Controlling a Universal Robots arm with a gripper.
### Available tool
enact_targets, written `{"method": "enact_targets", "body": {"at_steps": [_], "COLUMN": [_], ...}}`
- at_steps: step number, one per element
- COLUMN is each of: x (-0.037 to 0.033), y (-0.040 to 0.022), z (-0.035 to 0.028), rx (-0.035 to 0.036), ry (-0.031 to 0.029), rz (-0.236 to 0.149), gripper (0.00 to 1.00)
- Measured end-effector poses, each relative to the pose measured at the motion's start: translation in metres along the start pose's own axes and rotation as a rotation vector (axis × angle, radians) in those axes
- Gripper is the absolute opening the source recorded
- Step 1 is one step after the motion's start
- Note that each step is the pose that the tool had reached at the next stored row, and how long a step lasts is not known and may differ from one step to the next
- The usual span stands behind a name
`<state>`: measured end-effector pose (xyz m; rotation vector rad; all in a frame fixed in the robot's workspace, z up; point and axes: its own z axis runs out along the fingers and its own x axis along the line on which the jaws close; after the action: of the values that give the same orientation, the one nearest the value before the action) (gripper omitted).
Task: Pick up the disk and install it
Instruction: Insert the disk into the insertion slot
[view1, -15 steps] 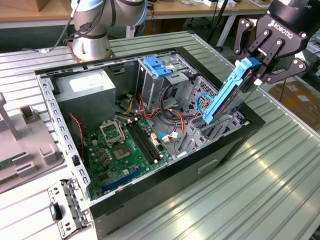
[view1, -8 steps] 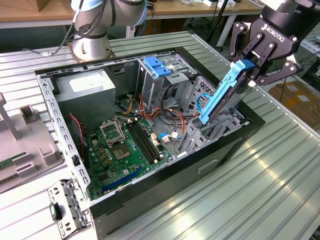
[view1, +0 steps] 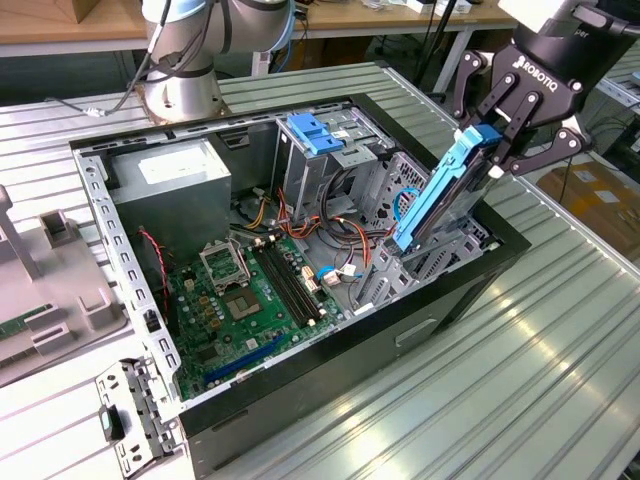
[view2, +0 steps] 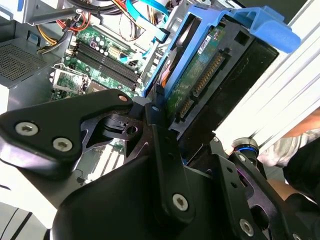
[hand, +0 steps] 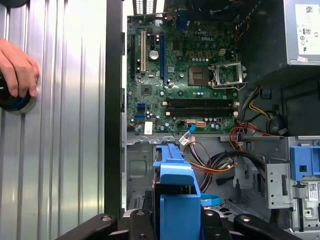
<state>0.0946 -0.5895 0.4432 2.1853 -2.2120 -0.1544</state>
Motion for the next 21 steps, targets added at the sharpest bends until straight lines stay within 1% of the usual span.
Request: {"method": "enact_targets", "body": {"at_steps": [4,6,10,21], "x": [-0.0001,-0.0014,-0.0044,-0.0035], "y": [-0.0004,-0.0007,-0.0010,-0.0022], "z": [0.0048,0.0079,0.0114,0.0189], "rx": [-0.0001,0.0000,-0.0001,-0.0001], "ry": [-0.0001,0.0002,-0.0001,0.0000], "rz": [-0.001,-0.001,-0.001,-0.001], "gripper": [0.36,0.36,0.36,0.36]}}
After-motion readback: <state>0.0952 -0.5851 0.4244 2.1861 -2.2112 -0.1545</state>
